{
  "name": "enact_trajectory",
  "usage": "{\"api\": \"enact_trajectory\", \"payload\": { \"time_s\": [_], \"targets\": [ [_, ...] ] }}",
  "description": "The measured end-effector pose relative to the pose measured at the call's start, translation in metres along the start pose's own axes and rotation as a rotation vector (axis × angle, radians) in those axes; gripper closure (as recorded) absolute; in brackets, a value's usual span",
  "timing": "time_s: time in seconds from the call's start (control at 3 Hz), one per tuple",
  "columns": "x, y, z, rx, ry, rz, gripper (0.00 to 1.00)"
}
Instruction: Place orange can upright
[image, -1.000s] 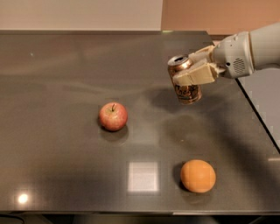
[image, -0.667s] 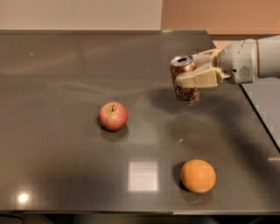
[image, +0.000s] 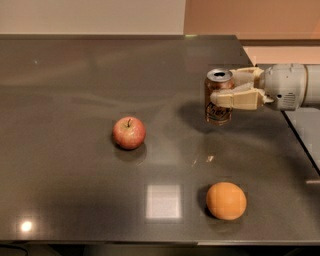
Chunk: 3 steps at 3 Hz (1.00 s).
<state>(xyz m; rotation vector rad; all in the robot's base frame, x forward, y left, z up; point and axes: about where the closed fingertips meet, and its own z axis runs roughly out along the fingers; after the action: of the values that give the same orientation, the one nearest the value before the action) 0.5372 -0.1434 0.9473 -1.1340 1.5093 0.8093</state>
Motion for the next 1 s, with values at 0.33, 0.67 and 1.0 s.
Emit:
{"api": "enact_trajectory", "payload": {
  "time_s": [0.33, 0.67, 1.0],
  "targets": [
    [0.012, 0.0, -0.006, -0.001, -0.045, 0.013, 1.0],
    [0.022, 0.001, -0.008, -0.009, -0.068, 0.018, 1.0],
    [0.029, 0.002, -0.007, -0.017, -0.076, 0.014, 0.82]
  ]
}}
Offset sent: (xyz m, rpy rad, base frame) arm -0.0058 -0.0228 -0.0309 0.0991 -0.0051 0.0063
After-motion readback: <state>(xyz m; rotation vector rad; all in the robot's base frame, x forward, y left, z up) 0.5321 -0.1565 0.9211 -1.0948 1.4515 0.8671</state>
